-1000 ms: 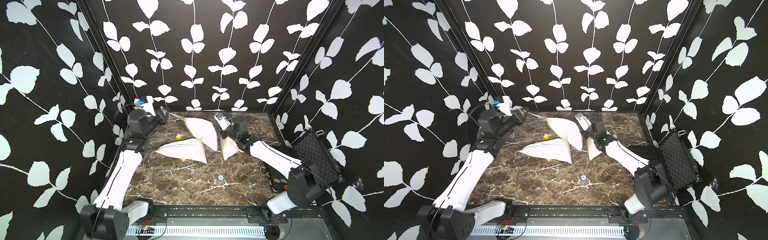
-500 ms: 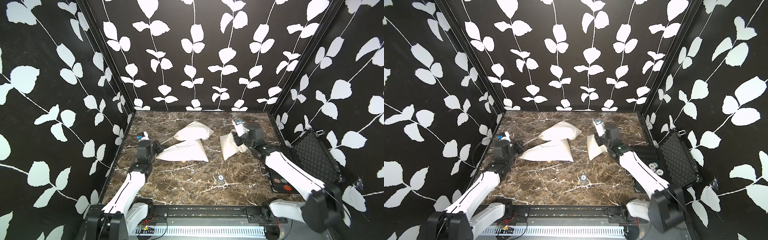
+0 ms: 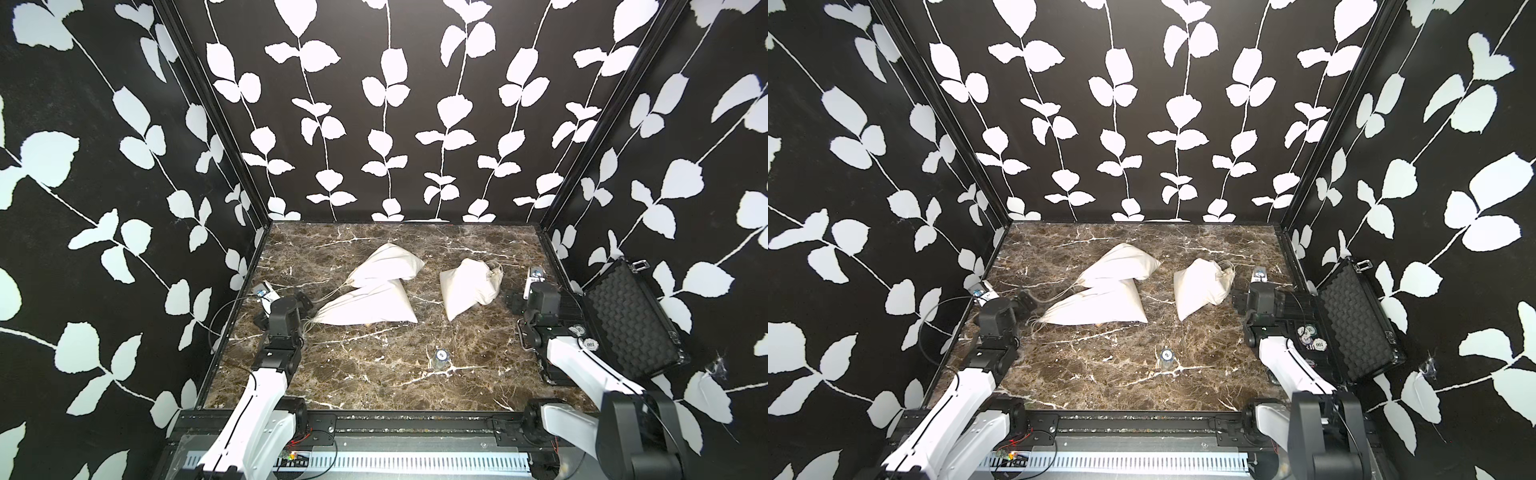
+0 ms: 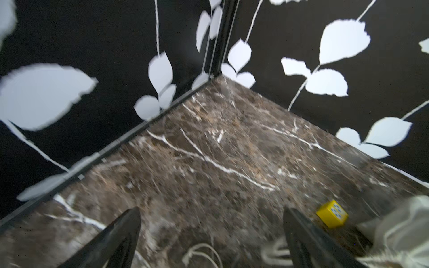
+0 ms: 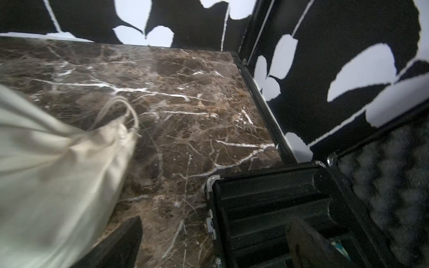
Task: Close the soil bag
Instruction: Place the soil bag at the center of the board, then reset both arms
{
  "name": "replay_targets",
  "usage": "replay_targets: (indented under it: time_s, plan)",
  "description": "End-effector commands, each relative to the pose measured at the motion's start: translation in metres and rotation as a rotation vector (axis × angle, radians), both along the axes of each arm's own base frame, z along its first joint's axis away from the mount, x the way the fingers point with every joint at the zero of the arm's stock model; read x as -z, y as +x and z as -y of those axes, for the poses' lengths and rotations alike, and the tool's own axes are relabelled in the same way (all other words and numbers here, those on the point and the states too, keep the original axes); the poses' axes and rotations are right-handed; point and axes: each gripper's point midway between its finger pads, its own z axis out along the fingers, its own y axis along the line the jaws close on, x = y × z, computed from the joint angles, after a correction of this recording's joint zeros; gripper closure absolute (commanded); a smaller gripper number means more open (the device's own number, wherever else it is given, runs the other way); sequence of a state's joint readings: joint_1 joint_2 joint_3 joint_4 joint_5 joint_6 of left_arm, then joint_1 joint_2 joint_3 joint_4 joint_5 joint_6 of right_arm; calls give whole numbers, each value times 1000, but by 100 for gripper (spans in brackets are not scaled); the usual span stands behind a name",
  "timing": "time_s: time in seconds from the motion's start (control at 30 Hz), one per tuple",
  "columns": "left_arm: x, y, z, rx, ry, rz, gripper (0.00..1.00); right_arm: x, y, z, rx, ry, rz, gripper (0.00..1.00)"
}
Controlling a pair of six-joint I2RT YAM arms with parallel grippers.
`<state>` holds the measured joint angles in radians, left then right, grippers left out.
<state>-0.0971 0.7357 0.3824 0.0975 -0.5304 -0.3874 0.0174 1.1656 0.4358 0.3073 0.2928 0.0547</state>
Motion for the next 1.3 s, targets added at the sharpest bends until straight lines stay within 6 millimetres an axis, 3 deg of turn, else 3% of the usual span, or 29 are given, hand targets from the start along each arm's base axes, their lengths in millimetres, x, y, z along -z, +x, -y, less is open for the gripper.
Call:
replay_targets:
  time_s: [0.0, 0.07, 0.37, 0.6, 0.67, 0.83, 1.0, 1.07, 1.13, 1.27]
  plan:
    - [-33, -6, -16, -43, 221, 31, 1, -21, 13, 12, 65, 12, 186, 0]
    - [-31, 4, -5, 36, 276, 58, 1, -11, 15, 14, 64, 47, 193, 0]
    - [27, 60, 48, 406, 480, -67, 1, 16, 28, -16, -129, 83, 310, 0]
    - [68, 84, 61, 501, 478, -174, 1, 26, 46, -28, -197, 100, 171, 0]
    - [67, 88, 65, 525, 484, -167, 1, 26, 46, -28, -197, 98, 168, 0]
    - [55, 74, 94, 655, 377, -33, 1, 27, 45, -28, -197, 99, 163, 0]
    - [70, 88, 91, 631, 400, -33, 1, 27, 46, -28, -197, 99, 166, 0]
    - [87, 91, 87, 610, 393, -57, 1, 26, 46, -28, -198, 98, 167, 0]
    - [80, 98, 82, 566, 408, 2, 1, 27, 46, -28, -198, 98, 166, 0]
    - [89, 110, 59, 452, 343, -117, 1, 26, 46, -28, -196, 98, 166, 0]
